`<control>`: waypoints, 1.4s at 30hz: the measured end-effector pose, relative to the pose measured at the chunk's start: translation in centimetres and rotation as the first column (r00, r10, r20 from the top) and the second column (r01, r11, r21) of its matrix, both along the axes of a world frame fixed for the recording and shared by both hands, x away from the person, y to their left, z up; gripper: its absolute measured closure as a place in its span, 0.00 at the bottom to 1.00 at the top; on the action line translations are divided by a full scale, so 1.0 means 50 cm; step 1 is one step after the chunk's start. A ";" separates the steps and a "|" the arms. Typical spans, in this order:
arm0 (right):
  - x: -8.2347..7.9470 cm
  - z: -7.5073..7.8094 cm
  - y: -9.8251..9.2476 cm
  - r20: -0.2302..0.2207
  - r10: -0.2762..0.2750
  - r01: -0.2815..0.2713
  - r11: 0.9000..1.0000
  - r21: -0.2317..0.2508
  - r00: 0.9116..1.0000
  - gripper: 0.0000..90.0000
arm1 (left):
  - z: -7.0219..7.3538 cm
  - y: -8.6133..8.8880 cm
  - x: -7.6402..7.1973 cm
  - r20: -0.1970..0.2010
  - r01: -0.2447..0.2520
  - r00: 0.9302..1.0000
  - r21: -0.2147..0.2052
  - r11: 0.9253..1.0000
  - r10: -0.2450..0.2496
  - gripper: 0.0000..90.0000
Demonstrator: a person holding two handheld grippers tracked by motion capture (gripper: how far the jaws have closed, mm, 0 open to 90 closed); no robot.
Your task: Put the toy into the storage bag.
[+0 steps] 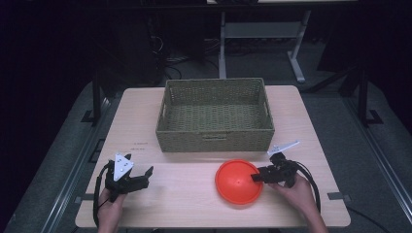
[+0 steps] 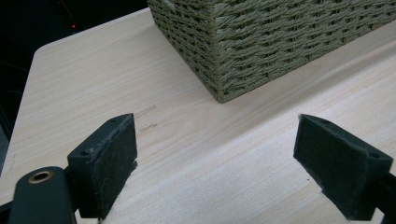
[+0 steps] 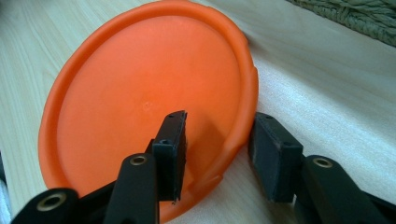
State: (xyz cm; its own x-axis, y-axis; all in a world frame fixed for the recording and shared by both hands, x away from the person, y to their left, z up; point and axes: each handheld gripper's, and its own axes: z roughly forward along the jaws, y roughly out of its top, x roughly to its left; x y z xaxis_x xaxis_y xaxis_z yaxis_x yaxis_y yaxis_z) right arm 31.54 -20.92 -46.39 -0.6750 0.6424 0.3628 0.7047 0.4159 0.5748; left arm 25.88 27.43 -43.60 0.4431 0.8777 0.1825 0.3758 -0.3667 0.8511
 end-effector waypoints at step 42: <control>-0.040 0.164 0.001 0.124 -0.008 0.002 0.999 0.049 0.992 0.91 | 0.003 0.000 -0.005 0.005 -0.012 1.000 0.002 1.000 0.012 0.14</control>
State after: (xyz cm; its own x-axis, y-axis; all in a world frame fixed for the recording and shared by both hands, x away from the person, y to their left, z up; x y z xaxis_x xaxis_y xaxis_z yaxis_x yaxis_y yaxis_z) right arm 29.55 -20.87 -38.19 -0.7135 0.6296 0.3074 0.6288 0.3820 0.6773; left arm 25.63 27.44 -43.47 0.4313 0.8828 0.1861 0.3759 -0.3634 0.8524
